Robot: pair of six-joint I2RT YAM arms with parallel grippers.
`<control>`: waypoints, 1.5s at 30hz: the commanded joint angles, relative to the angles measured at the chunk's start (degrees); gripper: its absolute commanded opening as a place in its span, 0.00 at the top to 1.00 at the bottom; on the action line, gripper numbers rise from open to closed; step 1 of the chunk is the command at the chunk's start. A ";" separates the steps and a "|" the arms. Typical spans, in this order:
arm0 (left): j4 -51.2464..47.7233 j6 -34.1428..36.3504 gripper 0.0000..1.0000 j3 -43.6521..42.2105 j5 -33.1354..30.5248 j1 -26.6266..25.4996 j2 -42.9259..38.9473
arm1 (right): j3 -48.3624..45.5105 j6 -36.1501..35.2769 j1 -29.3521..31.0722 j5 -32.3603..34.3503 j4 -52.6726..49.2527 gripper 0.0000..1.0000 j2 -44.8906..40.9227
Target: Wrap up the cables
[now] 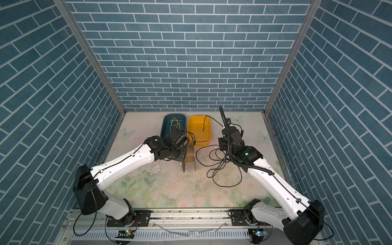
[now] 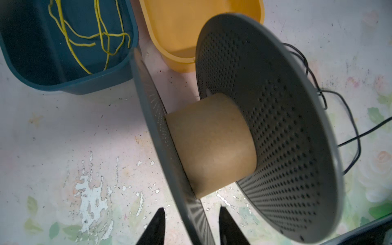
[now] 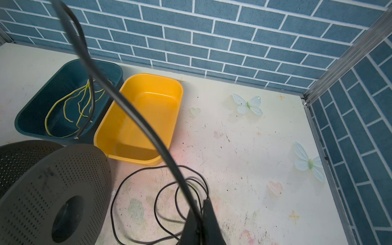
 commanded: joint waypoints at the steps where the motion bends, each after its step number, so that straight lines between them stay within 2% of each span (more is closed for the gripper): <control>1: 0.80 1.26 0.63 -0.31 -1.16 -0.18 1.09 | -0.66 1.15 -0.13 -0.31 0.58 1.00 0.11; 10: 0.82 8.72 0.74 1.17 -0.01 1.86 1.37 | -1.47 0.89 -0.16 -0.86 1.55 1.00 -0.21; 12: 1.11 11.01 0.79 1.43 -0.27 2.53 1.16 | -1.89 0.63 -0.17 -1.28 2.34 1.00 -0.41; 20: 0.29 21.95 0.87 5.37 -0.52 4.17 2.22 | -1.66 -0.79 -0.17 -2.68 4.45 1.00 0.31; 27: -1.10 26.90 0.87 8.85 -2.10 4.17 5.18 | -1.20 -0.39 -0.17 -3.77 5.28 1.00 1.25; 31: -1.06 27.08 0.82 8.38 -2.33 4.17 6.10 | -1.16 -0.72 -0.17 -4.04 5.41 1.00 1.10; 36: 2.03 26.23 0.61 5.52 -2.27 4.45 3.37 | -2.68 -3.01 -0.17 -6.06 6.54 1.00 0.62; 43: 3.57 24.73 0.44 3.69 1.34 6.13 -0.71 | -4.53 -5.87 -0.17 -15.00 9.34 1.00 0.20; 45: 3.58 24.38 0.42 3.13 2.47 6.69 -1.60 | -5.31 -6.66 -0.17 -18.25 10.61 1.00 -0.05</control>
